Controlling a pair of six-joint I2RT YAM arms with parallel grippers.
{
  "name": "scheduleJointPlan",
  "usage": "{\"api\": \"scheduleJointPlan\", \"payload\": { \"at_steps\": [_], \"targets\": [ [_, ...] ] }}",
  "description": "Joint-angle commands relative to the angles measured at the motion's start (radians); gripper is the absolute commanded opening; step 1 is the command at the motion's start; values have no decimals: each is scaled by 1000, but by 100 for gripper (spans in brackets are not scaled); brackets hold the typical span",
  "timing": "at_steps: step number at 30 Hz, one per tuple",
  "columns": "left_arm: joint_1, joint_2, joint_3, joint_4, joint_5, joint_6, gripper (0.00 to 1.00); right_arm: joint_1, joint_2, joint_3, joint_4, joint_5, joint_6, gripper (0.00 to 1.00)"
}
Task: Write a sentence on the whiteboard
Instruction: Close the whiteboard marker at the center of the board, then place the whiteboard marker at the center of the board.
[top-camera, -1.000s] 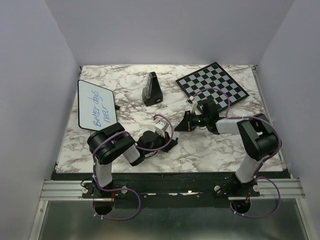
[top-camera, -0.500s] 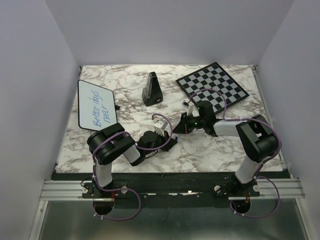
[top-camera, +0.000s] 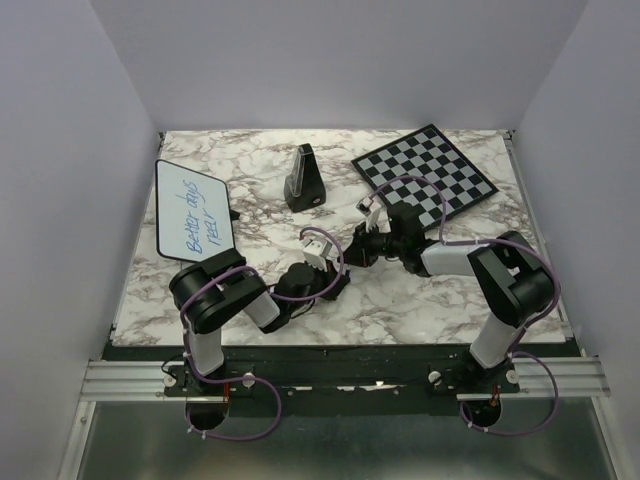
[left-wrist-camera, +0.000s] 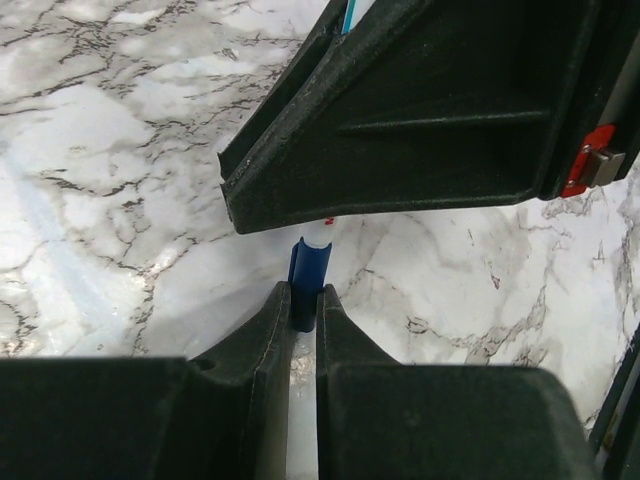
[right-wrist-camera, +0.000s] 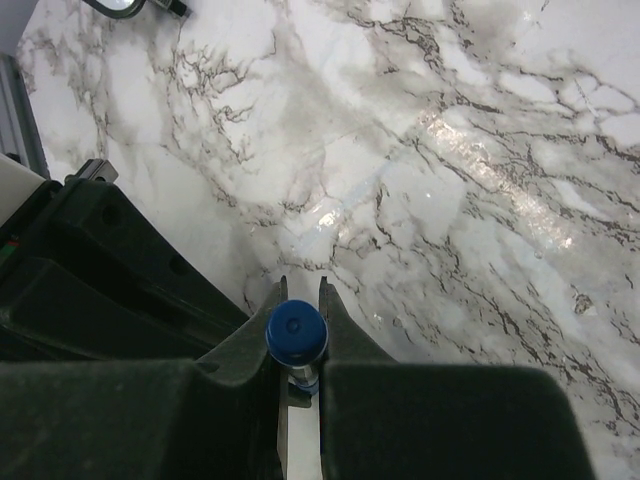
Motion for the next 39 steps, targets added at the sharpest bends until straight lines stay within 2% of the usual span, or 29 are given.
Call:
{"api": "scheduleJointPlan", "payload": {
  "at_steps": [1,8,18,21,22,23,25,31,36,38,39],
  "targets": [
    [25,47,7,-59,-209,34,0,81,88,-49,-142,-49,17,1],
    [40,60,-6,-10,-250,58,0,92,160,-25,-182,-66,26,1],
    [74,96,-27,114,-210,92,0,105,197,24,-205,-89,43,1],
    [74,91,-27,108,-163,104,0,73,168,81,-208,-91,32,24],
    [74,91,-27,105,-149,104,0,61,146,98,-223,-91,29,36],
    [74,84,-29,96,-135,89,0,34,135,110,-225,-101,29,42],
    [74,74,-26,62,-91,75,0,15,106,139,-246,-108,18,62],
    [72,31,-6,-84,0,-11,0,-74,54,170,-254,-147,15,75],
    [72,-45,2,-229,41,-52,0,-181,-13,211,-291,-181,-17,79],
    [71,-93,13,-289,41,-80,4,-223,-46,231,-352,-206,-80,80],
    [69,-111,35,-376,75,-84,7,-235,-59,253,-376,-219,-107,80]
  ]
}}
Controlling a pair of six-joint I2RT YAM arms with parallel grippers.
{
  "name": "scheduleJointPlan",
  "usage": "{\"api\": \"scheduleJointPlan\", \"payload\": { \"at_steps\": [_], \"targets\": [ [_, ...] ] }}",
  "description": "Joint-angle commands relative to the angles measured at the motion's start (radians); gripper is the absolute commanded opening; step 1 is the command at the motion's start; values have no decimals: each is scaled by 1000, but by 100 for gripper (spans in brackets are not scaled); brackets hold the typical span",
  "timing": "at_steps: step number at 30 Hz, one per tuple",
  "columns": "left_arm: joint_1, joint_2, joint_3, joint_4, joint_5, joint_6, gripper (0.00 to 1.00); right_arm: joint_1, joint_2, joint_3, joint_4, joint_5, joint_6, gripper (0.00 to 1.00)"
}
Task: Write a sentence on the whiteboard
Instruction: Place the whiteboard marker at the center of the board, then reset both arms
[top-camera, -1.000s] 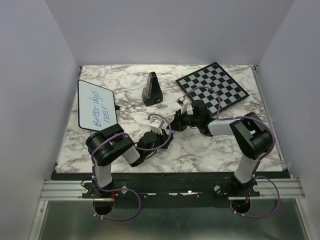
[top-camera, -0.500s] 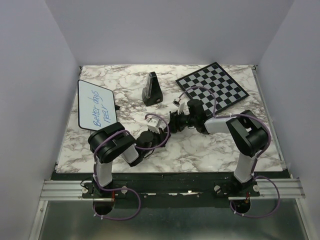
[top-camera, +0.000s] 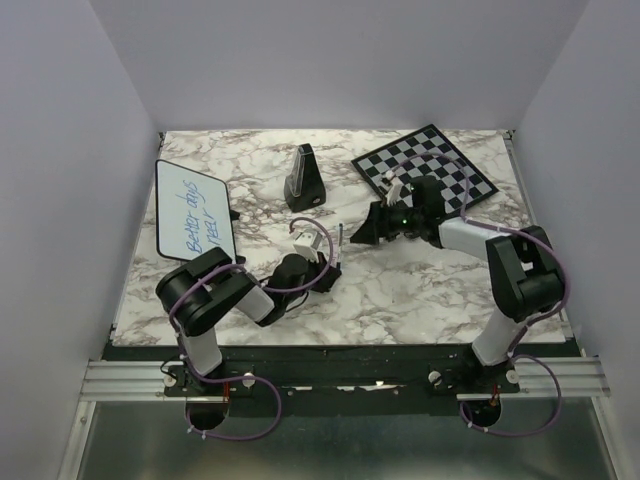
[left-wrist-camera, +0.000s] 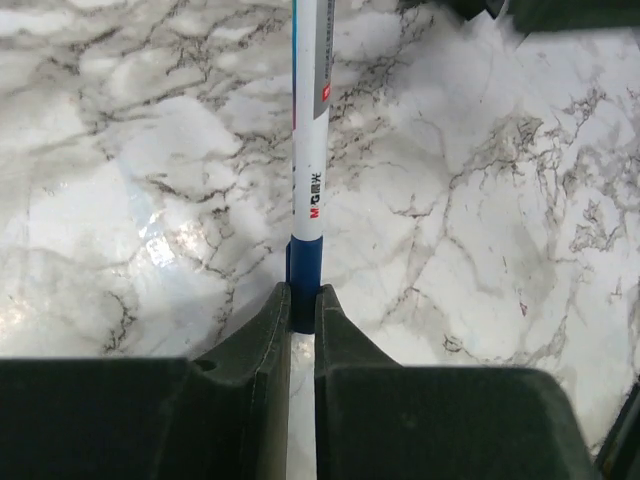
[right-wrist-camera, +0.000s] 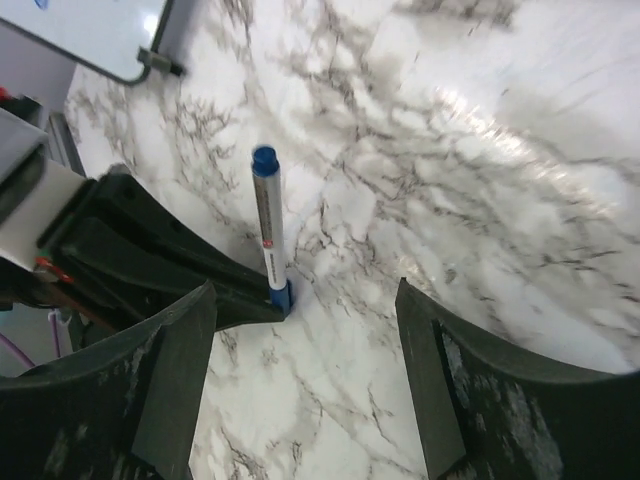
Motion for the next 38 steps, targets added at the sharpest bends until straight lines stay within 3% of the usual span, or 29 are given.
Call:
{"api": "scheduleJointPlan", "payload": {
  "at_steps": [1,4,8,9,10,12,16,20,22,25,30,38],
  "targets": [
    [0,-86,48,-344,75,-45,15,-69,-120,77,-139,-104,-173,80],
    [-16,-166,108,-518,55,-41,34,-112,-199,93,-251,-143,-297,80],
    [-19,-311,157,-678,15,-3,44,-137,-290,117,-414,-146,-410,80],
    [-19,-336,180,-744,6,5,54,-138,-310,117,-441,-143,-428,80],
    [-19,-362,187,-770,-8,19,73,-138,-333,116,-464,-141,-465,80],
    [-19,-446,206,-842,-29,48,99,-138,-411,101,-515,-134,-490,80],
    [-17,-632,212,-918,-78,97,99,-143,-582,64,-538,46,-472,82],
    [-8,-871,226,-959,-150,81,99,-152,-741,44,-532,314,-344,98],
    [0,-945,258,-1036,-222,35,99,-154,-822,38,-533,435,-295,100],
    [6,-1046,350,-1147,-228,125,99,-155,-905,47,-544,542,-264,100],
    [9,-1094,493,-1364,-357,227,99,-155,-928,125,-625,632,-283,100],
    [10,-1083,553,-1436,-394,301,99,-155,-958,153,-611,632,-273,100]
  ]
}}
